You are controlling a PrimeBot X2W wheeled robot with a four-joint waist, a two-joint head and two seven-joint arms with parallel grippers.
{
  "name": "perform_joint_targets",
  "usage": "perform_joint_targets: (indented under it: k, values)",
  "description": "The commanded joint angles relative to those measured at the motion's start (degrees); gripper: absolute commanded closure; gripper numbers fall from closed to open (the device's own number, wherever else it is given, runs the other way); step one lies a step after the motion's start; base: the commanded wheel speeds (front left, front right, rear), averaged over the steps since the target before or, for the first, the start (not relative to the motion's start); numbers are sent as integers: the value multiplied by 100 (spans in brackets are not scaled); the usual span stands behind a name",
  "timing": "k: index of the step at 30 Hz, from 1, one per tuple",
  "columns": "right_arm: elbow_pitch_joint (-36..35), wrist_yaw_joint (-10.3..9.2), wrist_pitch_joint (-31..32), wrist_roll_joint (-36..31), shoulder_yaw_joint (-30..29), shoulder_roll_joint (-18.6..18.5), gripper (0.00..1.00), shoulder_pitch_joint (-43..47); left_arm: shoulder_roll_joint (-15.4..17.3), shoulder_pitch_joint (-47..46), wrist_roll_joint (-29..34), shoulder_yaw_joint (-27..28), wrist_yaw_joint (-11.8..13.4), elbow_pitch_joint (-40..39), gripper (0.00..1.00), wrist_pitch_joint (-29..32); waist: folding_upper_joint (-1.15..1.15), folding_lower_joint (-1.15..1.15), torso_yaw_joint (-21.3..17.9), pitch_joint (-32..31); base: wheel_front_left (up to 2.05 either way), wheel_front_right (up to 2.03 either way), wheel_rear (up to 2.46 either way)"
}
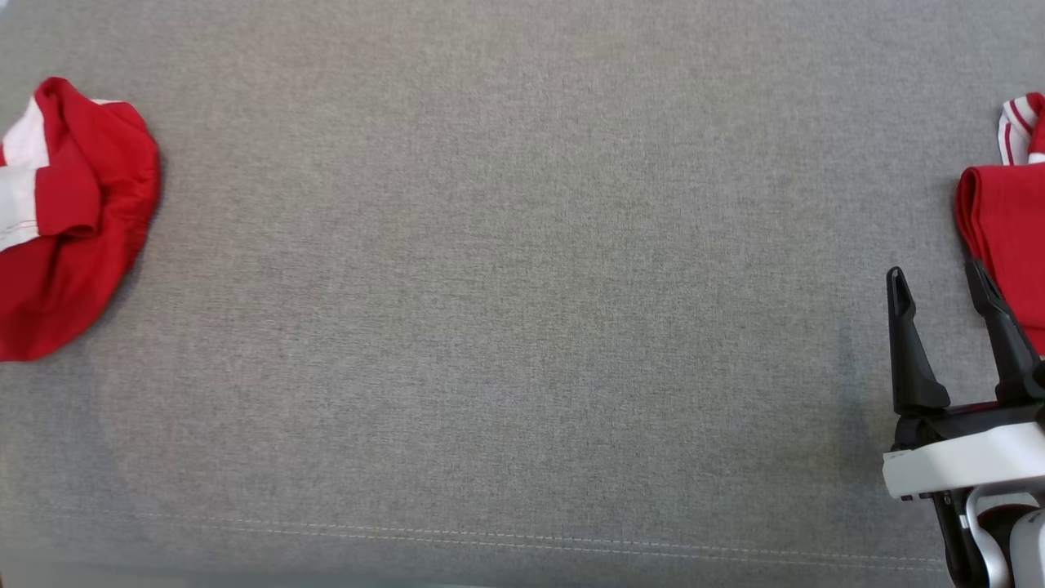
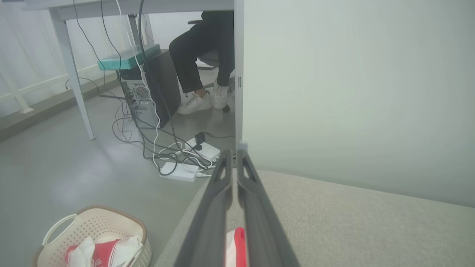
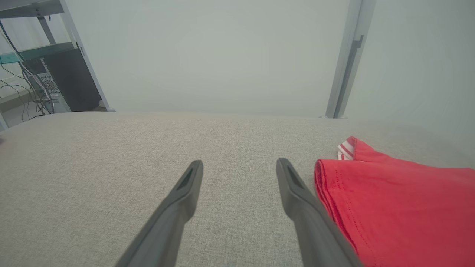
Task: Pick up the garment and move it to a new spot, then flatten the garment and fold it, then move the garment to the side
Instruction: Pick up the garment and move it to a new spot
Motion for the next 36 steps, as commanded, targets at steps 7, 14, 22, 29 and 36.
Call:
perform_joint_targets:
  k: [7, 14, 22, 29, 36]
  values:
    - [-95, -17, -36, -20, 126, 5, 0, 164, 44, 778, -167, 431, 193, -757, 0, -1109, 0, 0, 286, -474, 0, 0, 0]
    - [-57, -17, 5, -33, 216, 26, 0, 384, -477, 2648, -96, 538, 767, -2205, 0, -1638, 0, 0, 551, -838, 0, 0, 0]
    - [-6, -17, 32, 11, 403, 31, 0, 543, -1127, 4763, 226, 125, 1727, -4326, 0, -1464, 0, 0, 740, -1149, 0, 0, 0]
    - [88, -17, 40, 63, 521, 46, 0, 655, -1277, 5599, 349, -75, 2077, -5034, 0, -1318, 0, 0, 834, -1429, 0, 0, 0]
    - [198, -17, 0, 142, 614, 110, 0, 805, -1325, 6101, 418, -106, 2301, -5352, 0, -1335, 0, 0, 852, -1683, 0, 0, 0]
